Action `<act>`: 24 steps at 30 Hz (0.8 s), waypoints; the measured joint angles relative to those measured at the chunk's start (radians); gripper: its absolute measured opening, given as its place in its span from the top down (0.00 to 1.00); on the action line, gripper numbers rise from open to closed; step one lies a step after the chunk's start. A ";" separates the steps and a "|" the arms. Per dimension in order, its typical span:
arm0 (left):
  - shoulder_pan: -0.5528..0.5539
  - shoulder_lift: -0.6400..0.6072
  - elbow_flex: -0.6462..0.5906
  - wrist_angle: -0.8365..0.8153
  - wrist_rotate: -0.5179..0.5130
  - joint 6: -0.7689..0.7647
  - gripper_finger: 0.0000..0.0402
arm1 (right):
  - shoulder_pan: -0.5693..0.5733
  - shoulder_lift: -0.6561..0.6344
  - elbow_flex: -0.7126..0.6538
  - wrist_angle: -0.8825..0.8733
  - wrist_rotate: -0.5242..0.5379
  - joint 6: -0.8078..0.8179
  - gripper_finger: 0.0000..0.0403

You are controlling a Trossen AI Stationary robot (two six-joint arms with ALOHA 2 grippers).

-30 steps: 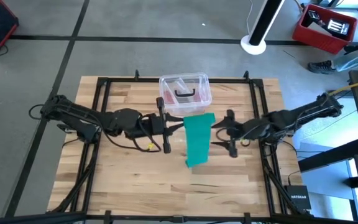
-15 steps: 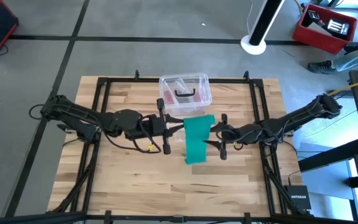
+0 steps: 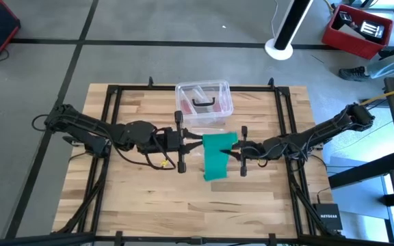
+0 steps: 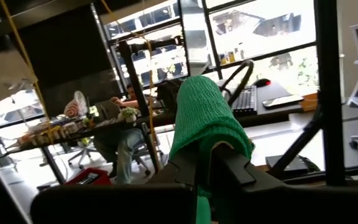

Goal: Roll bandage
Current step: Roll the green bandage

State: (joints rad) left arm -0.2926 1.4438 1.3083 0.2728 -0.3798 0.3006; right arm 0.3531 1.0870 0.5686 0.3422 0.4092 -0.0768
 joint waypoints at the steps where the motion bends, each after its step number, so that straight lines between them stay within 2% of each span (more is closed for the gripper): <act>1: -0.004 -0.001 0.000 -0.003 0.015 0.003 0.96 | 0.000 0.000 0.000 0.000 -0.001 -0.007 0.97; 6: -0.022 -0.034 -0.001 -0.002 0.025 0.046 0.96 | 0.023 0.000 0.000 -0.012 -0.023 0.020 0.99; 12: 0.006 -0.066 0.000 0.006 -0.080 0.133 0.96 | 0.116 0.000 0.017 -0.003 -0.026 0.021 0.99; 24: 0.066 -0.069 0.000 -0.091 -0.116 0.214 0.96 | 0.279 0.014 0.249 -0.117 -0.009 -0.038 0.99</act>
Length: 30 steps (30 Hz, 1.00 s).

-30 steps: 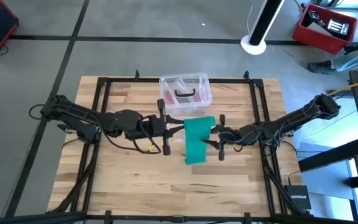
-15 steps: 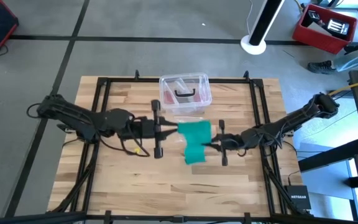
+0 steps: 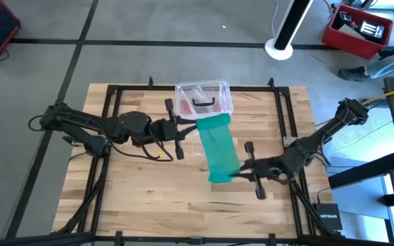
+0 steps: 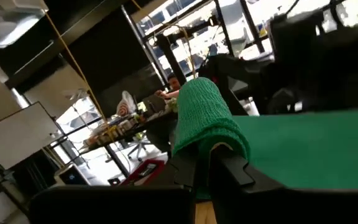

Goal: Roll bandage
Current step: Roll the green bandage

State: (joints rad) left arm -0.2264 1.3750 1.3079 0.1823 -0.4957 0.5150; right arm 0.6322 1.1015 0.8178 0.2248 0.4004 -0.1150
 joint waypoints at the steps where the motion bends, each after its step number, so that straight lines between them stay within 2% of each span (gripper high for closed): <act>1: 0.000 0.000 0.000 -0.006 -0.003 0.010 0.96 | 0.015 0.008 0.028 -0.007 0.000 -0.020 0.99; 6: -0.001 0.003 -0.037 -0.011 -0.026 0.049 0.96 | 0.060 0.071 0.189 -0.080 0.011 -0.125 0.99; 12: -0.004 0.004 -0.107 -0.016 -0.029 0.042 0.96 | 0.064 0.164 0.413 -0.220 0.037 -0.240 1.00; 19: -0.051 0.005 -0.180 -0.007 -0.029 0.031 0.96 | 0.053 0.205 0.632 -0.281 0.159 -0.392 1.00; 25: -0.098 0.028 -0.204 0.000 -0.032 0.020 0.96 | -0.060 0.206 0.733 -0.282 0.192 -0.410 1.00; 30: -0.129 0.078 -0.204 -0.002 -0.036 0.011 0.96 | -0.189 0.206 0.744 -0.291 0.165 -0.411 1.00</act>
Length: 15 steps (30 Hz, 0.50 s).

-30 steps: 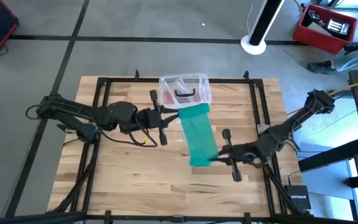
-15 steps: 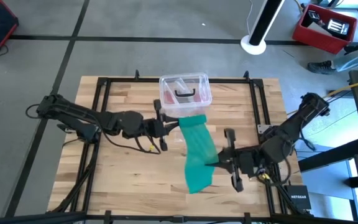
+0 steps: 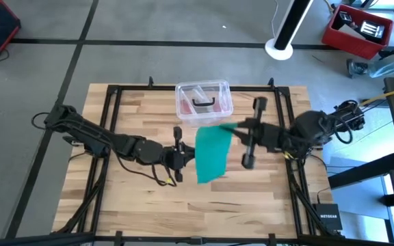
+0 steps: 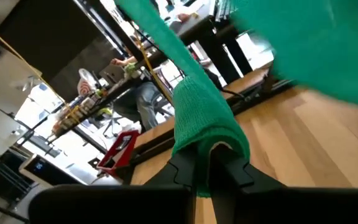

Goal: Roll bandage
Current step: Roll the green bandage

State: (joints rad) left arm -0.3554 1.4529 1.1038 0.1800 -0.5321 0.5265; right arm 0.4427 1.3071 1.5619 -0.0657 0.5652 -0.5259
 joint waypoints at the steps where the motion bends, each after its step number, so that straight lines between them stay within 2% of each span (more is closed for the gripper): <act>1: -0.008 0.006 0.000 0.000 -0.002 -0.004 0.96 | -0.022 0.000 0.000 -0.002 -0.001 0.000 1.00; 7: -0.063 0.026 0.000 0.010 -0.007 -0.010 0.96 | -0.161 -0.004 0.000 -0.047 -0.006 0.022 1.00; 15: -0.101 0.027 -0.001 0.036 -0.004 -0.023 0.96 | -0.337 0.018 0.000 -0.272 -0.078 0.250 0.98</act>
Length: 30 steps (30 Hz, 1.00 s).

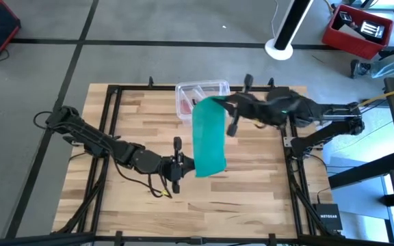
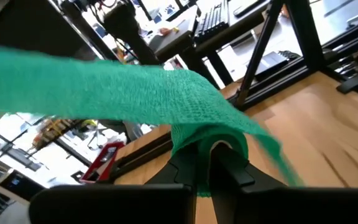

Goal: Roll bandage
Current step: Roll the green bandage

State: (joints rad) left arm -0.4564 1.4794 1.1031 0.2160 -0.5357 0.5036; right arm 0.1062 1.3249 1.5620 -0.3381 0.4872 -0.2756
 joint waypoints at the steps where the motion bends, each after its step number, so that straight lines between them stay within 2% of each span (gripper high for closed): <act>1: 0.000 0.000 0.000 -0.001 0.001 -0.013 0.96 | -0.020 0.010 0.000 -0.038 -0.004 0.034 0.97; 6: 0.000 0.003 -0.002 -0.007 0.010 -0.101 0.96 | -0.093 0.084 -0.003 -0.226 -0.076 0.202 0.84; 13: -0.001 0.028 -0.002 -0.006 0.016 -0.368 0.96 | -0.142 0.157 -0.157 -0.241 -0.274 0.312 0.56; 20: -0.007 0.125 -0.002 -0.030 0.016 -0.564 0.96 | -0.146 0.198 -0.268 -0.260 -0.395 0.395 0.33; 25: 0.001 0.208 -0.002 -0.030 0.015 -0.725 0.96 | -0.146 0.197 -0.268 -0.310 -0.448 0.409 0.24; 30: 0.001 0.271 -0.002 -0.026 0.014 -0.816 0.96 | -0.146 0.197 -0.268 -0.360 -0.454 0.409 0.23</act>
State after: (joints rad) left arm -0.4557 1.7503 1.1011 0.1905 -0.5217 -0.3126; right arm -0.0399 1.5223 1.2942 -0.6984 0.0330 0.1330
